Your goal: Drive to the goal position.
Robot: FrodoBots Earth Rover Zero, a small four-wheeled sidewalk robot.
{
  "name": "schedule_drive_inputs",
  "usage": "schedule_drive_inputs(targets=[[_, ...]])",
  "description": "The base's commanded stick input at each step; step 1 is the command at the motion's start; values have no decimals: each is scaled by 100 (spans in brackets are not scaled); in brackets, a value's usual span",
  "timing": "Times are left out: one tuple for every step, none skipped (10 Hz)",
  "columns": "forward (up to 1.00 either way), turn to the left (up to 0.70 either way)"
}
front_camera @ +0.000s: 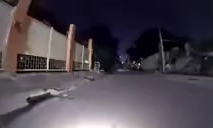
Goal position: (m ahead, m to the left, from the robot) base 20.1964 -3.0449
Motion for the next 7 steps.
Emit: schedule_drive_inputs(targets=[[100, -40], [100, -40], [100, -40], [100, -40], [100, -40], [100, -40], [100, -40]])
